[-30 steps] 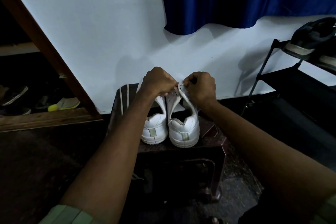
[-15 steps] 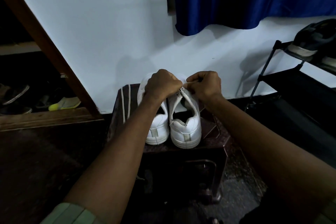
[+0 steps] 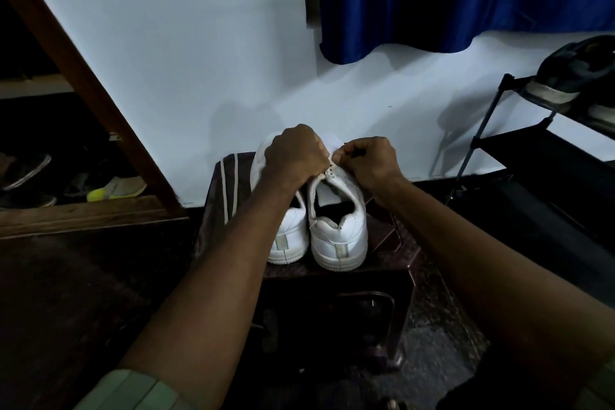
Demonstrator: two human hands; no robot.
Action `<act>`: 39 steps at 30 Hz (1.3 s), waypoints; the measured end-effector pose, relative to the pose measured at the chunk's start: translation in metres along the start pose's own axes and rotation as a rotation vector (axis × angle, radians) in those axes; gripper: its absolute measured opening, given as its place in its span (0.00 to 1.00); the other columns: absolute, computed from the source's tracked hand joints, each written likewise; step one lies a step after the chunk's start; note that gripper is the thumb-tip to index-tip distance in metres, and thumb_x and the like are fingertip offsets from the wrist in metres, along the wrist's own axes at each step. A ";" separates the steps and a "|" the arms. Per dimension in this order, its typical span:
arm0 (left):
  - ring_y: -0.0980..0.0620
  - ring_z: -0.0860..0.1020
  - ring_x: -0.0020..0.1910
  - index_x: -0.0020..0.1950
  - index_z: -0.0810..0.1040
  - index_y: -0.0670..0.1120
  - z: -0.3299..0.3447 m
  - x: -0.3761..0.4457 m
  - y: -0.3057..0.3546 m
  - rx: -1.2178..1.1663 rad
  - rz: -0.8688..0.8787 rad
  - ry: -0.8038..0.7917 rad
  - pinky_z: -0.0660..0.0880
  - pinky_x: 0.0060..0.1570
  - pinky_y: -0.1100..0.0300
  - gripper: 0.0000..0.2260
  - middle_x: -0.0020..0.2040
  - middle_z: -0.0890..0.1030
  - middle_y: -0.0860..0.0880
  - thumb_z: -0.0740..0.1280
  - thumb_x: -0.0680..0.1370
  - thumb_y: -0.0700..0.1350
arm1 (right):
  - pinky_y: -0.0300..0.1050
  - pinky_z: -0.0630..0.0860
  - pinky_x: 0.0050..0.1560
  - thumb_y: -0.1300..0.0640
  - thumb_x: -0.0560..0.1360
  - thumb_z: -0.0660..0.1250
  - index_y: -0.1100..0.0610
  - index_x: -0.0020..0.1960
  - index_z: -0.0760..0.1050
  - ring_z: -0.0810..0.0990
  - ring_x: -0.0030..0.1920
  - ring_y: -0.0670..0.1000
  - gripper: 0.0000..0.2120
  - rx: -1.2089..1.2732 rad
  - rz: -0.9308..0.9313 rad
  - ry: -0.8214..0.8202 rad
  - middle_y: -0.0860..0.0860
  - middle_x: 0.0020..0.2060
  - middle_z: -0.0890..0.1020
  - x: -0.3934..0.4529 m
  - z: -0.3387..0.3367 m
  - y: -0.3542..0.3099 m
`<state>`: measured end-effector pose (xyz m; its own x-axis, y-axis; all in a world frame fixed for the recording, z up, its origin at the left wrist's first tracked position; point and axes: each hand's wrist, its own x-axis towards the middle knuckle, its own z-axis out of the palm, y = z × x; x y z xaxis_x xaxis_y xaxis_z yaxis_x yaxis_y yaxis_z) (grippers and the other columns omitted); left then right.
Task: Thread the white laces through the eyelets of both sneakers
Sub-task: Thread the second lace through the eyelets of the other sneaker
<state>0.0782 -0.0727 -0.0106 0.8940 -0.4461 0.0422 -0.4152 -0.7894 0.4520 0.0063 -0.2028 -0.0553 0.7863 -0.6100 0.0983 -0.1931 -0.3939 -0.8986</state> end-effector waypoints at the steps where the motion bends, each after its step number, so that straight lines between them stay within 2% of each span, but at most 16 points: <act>1: 0.46 0.83 0.53 0.50 0.86 0.52 0.001 -0.003 0.000 0.020 0.025 0.055 0.80 0.52 0.55 0.09 0.51 0.86 0.51 0.71 0.71 0.48 | 0.35 0.78 0.38 0.61 0.72 0.77 0.54 0.39 0.87 0.80 0.32 0.39 0.05 0.008 -0.003 -0.006 0.44 0.32 0.85 0.000 0.000 0.000; 4: 0.43 0.83 0.53 0.47 0.87 0.53 0.007 -0.006 0.000 0.053 0.075 0.156 0.80 0.52 0.54 0.06 0.51 0.86 0.50 0.71 0.74 0.45 | 0.33 0.76 0.35 0.62 0.72 0.77 0.54 0.39 0.87 0.79 0.30 0.37 0.05 0.035 0.022 -0.023 0.43 0.29 0.84 0.000 -0.001 -0.001; 7: 0.42 0.83 0.55 0.49 0.86 0.50 0.011 -0.005 0.000 0.102 0.128 0.157 0.81 0.53 0.51 0.06 0.53 0.85 0.49 0.70 0.75 0.47 | 0.41 0.81 0.42 0.61 0.73 0.76 0.53 0.38 0.85 0.82 0.34 0.43 0.06 0.055 0.049 -0.063 0.45 0.31 0.85 0.004 -0.004 -0.003; 9: 0.39 0.82 0.54 0.51 0.85 0.48 0.012 -0.003 0.002 0.156 0.170 0.145 0.79 0.51 0.52 0.09 0.53 0.85 0.46 0.69 0.75 0.49 | 0.47 0.83 0.48 0.57 0.72 0.76 0.53 0.43 0.85 0.84 0.41 0.48 0.01 0.128 0.034 -0.120 0.47 0.37 0.86 0.006 -0.006 -0.010; 11: 0.38 0.81 0.52 0.50 0.83 0.48 0.010 -0.001 0.003 0.180 0.205 0.149 0.73 0.46 0.53 0.10 0.51 0.84 0.45 0.68 0.75 0.51 | 0.44 0.80 0.50 0.53 0.73 0.74 0.51 0.52 0.84 0.83 0.46 0.49 0.08 0.187 0.007 -0.235 0.49 0.43 0.85 0.007 -0.009 -0.023; 13: 0.39 0.81 0.49 0.46 0.83 0.49 0.003 0.000 0.001 0.159 0.208 0.152 0.70 0.44 0.56 0.08 0.47 0.84 0.46 0.68 0.74 0.51 | 0.44 0.77 0.52 0.55 0.75 0.71 0.52 0.54 0.84 0.81 0.48 0.48 0.08 0.145 -0.024 -0.345 0.48 0.45 0.85 0.006 -0.012 -0.033; 15: 0.42 0.81 0.46 0.40 0.83 0.51 -0.003 0.002 -0.003 0.079 0.184 0.143 0.71 0.44 0.58 0.04 0.45 0.85 0.49 0.71 0.73 0.49 | 0.48 0.79 0.56 0.56 0.74 0.70 0.55 0.50 0.86 0.82 0.49 0.50 0.08 0.033 -0.057 -0.372 0.49 0.46 0.86 0.007 -0.015 -0.035; 18: 0.50 0.81 0.44 0.35 0.82 0.51 -0.011 0.004 -0.010 -0.036 0.197 0.103 0.72 0.46 0.59 0.05 0.41 0.85 0.55 0.72 0.71 0.44 | 0.53 0.80 0.60 0.55 0.69 0.71 0.54 0.46 0.87 0.84 0.52 0.50 0.09 -0.082 -0.092 -0.358 0.49 0.45 0.87 0.006 -0.017 -0.035; 22: 0.56 0.81 0.41 0.37 0.84 0.49 -0.019 0.003 -0.018 -0.126 0.224 0.043 0.71 0.46 0.61 0.05 0.39 0.85 0.55 0.71 0.70 0.41 | 0.46 0.78 0.54 0.43 0.63 0.69 0.45 0.41 0.85 0.81 0.48 0.45 0.11 -0.249 -0.130 -0.249 0.41 0.41 0.84 -0.001 -0.010 -0.037; 25: 0.57 0.83 0.42 0.36 0.85 0.52 -0.023 0.004 -0.022 -0.165 0.238 -0.009 0.78 0.48 0.60 0.05 0.39 0.86 0.56 0.74 0.70 0.42 | 0.45 0.77 0.48 0.45 0.65 0.69 0.43 0.36 0.82 0.80 0.42 0.46 0.05 -0.311 -0.167 -0.116 0.40 0.34 0.81 -0.004 -0.002 -0.034; 27: 0.58 0.84 0.42 0.41 0.88 0.52 -0.027 0.005 -0.024 -0.204 0.203 -0.052 0.79 0.47 0.62 0.05 0.40 0.87 0.56 0.76 0.70 0.42 | 0.43 0.75 0.44 0.49 0.69 0.73 0.45 0.36 0.83 0.79 0.40 0.46 0.04 -0.335 -0.192 -0.088 0.39 0.31 0.79 -0.003 -0.001 -0.033; 30: 0.61 0.82 0.39 0.48 0.89 0.51 -0.032 0.008 -0.027 -0.237 0.113 -0.095 0.75 0.42 0.68 0.08 0.39 0.86 0.56 0.76 0.72 0.41 | 0.43 0.75 0.43 0.54 0.71 0.74 0.51 0.41 0.87 0.79 0.42 0.49 0.04 -0.379 -0.216 -0.094 0.45 0.35 0.83 -0.003 0.000 -0.036; 33: 0.64 0.77 0.29 0.47 0.89 0.48 -0.030 0.010 -0.029 -0.280 0.029 -0.108 0.72 0.37 0.67 0.08 0.30 0.83 0.58 0.75 0.72 0.37 | 0.48 0.80 0.45 0.56 0.70 0.73 0.54 0.41 0.88 0.82 0.43 0.55 0.05 -0.441 -0.227 -0.073 0.54 0.38 0.86 -0.008 0.004 -0.040; 34: 0.64 0.78 0.28 0.47 0.89 0.47 -0.028 0.011 -0.030 -0.320 0.004 -0.117 0.73 0.37 0.67 0.09 0.31 0.84 0.56 0.74 0.72 0.35 | 0.50 0.81 0.44 0.56 0.70 0.72 0.55 0.41 0.87 0.82 0.44 0.57 0.06 -0.455 -0.242 -0.059 0.56 0.38 0.85 -0.011 0.006 -0.041; 36: 0.61 0.81 0.32 0.47 0.90 0.44 -0.027 0.012 -0.032 -0.397 -0.034 -0.135 0.76 0.39 0.65 0.10 0.37 0.87 0.51 0.73 0.72 0.32 | 0.48 0.78 0.42 0.56 0.69 0.70 0.55 0.43 0.87 0.81 0.48 0.60 0.08 -0.495 -0.281 -0.018 0.58 0.42 0.85 -0.016 0.013 -0.041; 39: 0.63 0.79 0.27 0.48 0.89 0.44 -0.025 0.012 -0.032 -0.463 -0.061 -0.139 0.74 0.32 0.68 0.09 0.32 0.85 0.51 0.74 0.74 0.32 | 0.44 0.69 0.42 0.56 0.71 0.69 0.53 0.47 0.87 0.79 0.54 0.61 0.09 -0.565 -0.296 0.028 0.57 0.47 0.83 -0.024 0.019 -0.043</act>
<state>0.1065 -0.0426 -0.0017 0.8703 -0.4817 -0.1022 -0.2159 -0.5599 0.7999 0.0070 -0.1583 -0.0273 0.8398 -0.4344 0.3257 -0.2557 -0.8456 -0.4686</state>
